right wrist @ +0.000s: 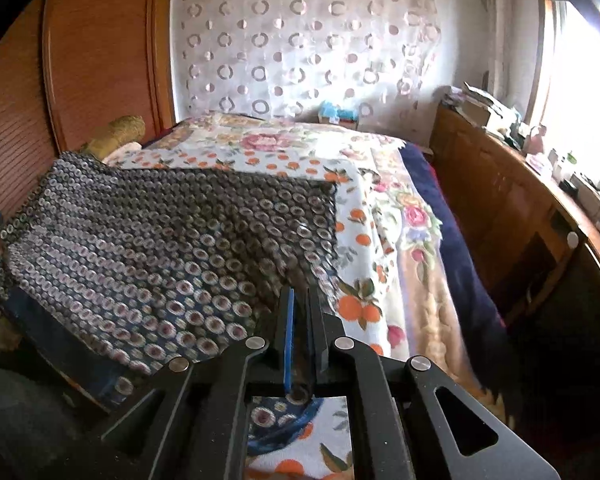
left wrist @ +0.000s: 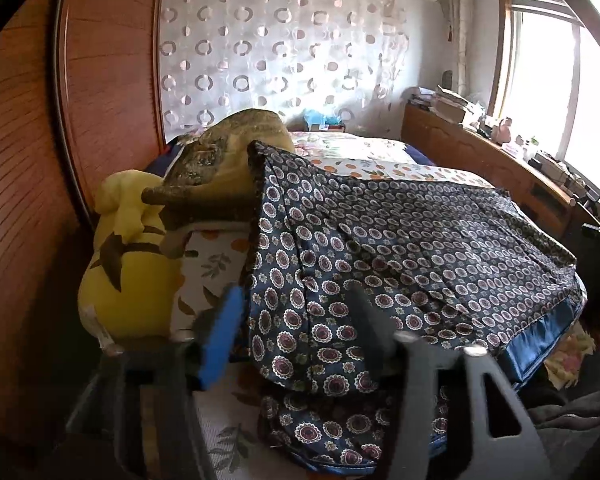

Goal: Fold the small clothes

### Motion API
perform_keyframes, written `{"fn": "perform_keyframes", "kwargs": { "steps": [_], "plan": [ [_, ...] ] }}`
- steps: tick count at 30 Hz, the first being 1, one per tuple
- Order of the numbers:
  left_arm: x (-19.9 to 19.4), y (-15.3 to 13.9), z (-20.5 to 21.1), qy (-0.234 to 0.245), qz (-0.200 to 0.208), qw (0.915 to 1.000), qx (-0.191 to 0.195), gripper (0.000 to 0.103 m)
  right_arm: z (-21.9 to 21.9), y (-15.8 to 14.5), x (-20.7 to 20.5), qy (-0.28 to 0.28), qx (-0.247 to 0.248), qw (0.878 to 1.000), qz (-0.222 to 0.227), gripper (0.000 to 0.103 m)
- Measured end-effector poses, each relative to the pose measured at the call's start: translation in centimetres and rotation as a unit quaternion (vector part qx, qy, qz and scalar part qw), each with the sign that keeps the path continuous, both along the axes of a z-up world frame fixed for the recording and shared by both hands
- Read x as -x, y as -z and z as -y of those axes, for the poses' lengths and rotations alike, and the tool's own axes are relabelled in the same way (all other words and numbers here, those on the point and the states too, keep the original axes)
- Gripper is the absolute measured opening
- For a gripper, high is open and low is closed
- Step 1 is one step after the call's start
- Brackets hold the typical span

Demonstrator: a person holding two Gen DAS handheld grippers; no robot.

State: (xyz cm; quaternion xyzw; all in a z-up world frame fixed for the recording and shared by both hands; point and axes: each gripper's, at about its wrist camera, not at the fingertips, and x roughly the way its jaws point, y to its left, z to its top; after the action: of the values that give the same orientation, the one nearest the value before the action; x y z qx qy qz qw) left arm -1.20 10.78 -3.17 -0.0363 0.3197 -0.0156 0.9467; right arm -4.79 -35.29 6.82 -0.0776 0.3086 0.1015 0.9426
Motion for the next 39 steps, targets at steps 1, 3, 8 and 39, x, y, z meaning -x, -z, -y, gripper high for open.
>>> {"fn": "perform_keyframes", "kwargs": {
  "steps": [1,3,8,39],
  "plan": [
    [0.0,0.1,0.0,-0.001,0.0,1.0,-0.002,0.071,-0.4,-0.1,0.1,-0.004,0.002,1.0,0.004,0.006],
    [-0.2,0.2,0.1,-0.002,-0.004,1.0,-0.002,0.075,-1.3,0.0,0.0,-0.013,0.003,1.0,0.008,0.017],
    [-0.4,1.3,0.1,-0.02,-0.019,0.9995,-0.018,0.075,-3.9,1.2,-0.8,-0.042,-0.013,0.999,0.005,0.055],
    [0.9,5.3,-1.3,-0.038,-0.066,0.997,0.015,0.062,-10.7,9.4,-5.6,-0.078,-0.001,0.995,-0.054,0.066]
  ]
}}
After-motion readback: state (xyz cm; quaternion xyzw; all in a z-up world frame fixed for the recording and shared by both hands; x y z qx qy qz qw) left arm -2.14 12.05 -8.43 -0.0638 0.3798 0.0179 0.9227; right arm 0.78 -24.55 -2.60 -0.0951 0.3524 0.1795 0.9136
